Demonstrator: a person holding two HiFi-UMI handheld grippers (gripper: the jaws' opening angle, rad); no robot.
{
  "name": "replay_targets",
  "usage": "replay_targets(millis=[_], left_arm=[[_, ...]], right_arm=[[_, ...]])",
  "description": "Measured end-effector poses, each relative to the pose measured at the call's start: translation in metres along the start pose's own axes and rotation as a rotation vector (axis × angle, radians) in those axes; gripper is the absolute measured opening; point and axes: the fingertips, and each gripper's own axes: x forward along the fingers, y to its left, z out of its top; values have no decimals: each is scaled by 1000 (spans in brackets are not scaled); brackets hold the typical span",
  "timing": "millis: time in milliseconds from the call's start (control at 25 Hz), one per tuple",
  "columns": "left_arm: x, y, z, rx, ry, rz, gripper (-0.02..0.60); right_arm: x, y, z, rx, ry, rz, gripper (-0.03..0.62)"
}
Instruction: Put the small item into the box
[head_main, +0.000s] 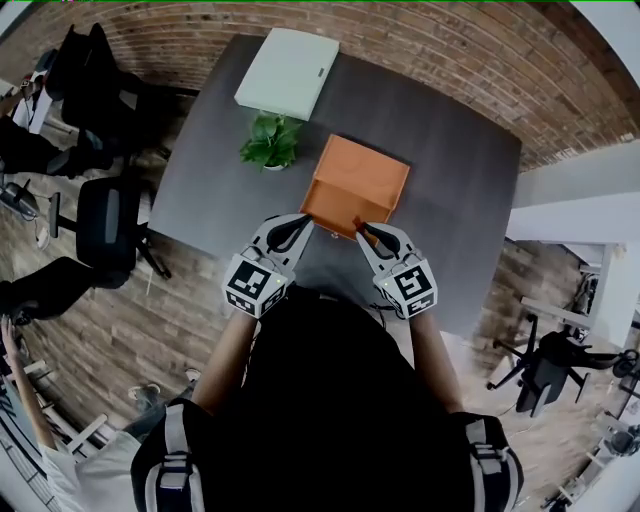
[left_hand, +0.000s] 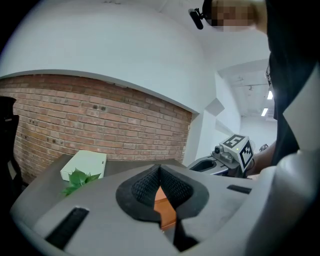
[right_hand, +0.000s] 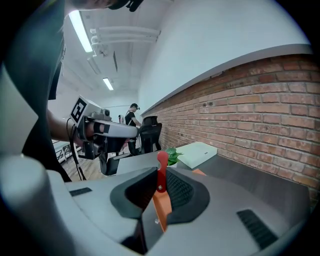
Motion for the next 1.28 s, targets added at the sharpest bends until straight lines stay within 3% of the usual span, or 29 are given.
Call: replay_targets(millis=[680, 1280], left_arm=[[-1, 44, -11, 5, 24, -99, 23], [-4, 76, -18, 2, 39, -139, 23]], right_arm=[[44, -7, -41, -14, 151, -111, 66], [94, -6, -107, -61, 355, -111, 66]])
